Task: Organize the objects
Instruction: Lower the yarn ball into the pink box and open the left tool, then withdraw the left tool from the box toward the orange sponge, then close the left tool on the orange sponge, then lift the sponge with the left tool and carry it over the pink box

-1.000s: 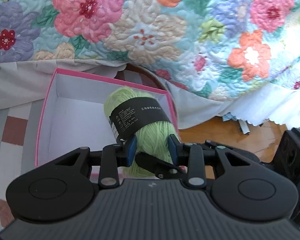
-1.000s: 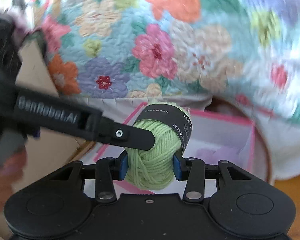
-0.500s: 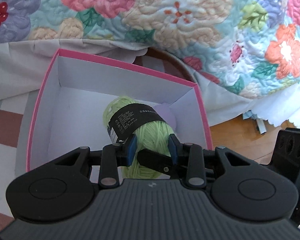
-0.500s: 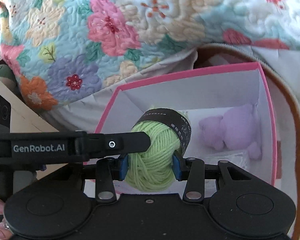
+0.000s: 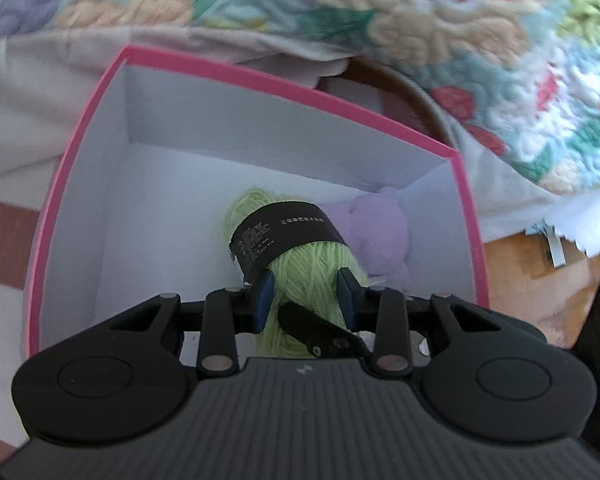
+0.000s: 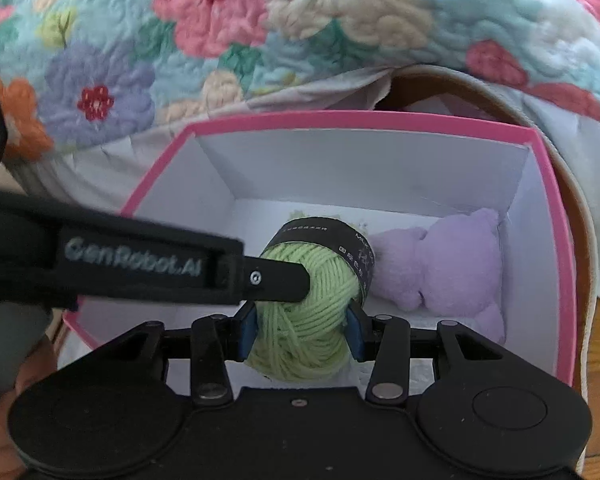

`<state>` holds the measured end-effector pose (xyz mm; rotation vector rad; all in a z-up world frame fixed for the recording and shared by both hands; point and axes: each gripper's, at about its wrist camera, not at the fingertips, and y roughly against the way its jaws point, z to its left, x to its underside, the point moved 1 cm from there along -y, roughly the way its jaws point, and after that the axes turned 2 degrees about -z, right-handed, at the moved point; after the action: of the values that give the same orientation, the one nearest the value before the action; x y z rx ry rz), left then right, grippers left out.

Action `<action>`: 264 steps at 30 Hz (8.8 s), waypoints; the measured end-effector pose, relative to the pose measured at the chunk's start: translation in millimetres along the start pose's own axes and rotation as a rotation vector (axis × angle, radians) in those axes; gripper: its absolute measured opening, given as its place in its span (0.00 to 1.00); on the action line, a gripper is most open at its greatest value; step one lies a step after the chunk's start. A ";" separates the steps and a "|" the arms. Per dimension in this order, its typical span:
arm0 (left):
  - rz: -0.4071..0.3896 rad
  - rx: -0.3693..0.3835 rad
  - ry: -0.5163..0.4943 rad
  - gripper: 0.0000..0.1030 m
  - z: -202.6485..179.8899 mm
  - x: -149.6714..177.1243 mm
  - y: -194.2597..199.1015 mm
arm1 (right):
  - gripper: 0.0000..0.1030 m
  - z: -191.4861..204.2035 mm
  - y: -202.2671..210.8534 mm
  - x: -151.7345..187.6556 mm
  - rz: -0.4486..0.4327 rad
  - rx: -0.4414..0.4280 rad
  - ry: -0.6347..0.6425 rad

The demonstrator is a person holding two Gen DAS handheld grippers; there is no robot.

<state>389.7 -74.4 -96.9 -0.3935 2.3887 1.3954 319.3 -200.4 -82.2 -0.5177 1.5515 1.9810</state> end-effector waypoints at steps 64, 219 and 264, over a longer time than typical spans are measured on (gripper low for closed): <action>-0.144 -0.232 -0.299 0.68 -51.3 101.0 262.9 | 0.89 68.8 226.0 32.0 -0.095 -0.021 0.295; -0.031 0.174 -0.124 0.22 -30.2 231.5 176.5 | 0.39 104.1 182.7 187.2 -0.045 -0.021 0.511; -0.148 0.162 -0.269 0.25 -102.4 118.3 182.5 | 0.39 57.0 200.2 72.8 -0.189 0.001 0.408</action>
<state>193.5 -84.5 41.7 -0.3107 2.1858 1.1052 137.4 -165.1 37.4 -1.0809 1.6639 1.8050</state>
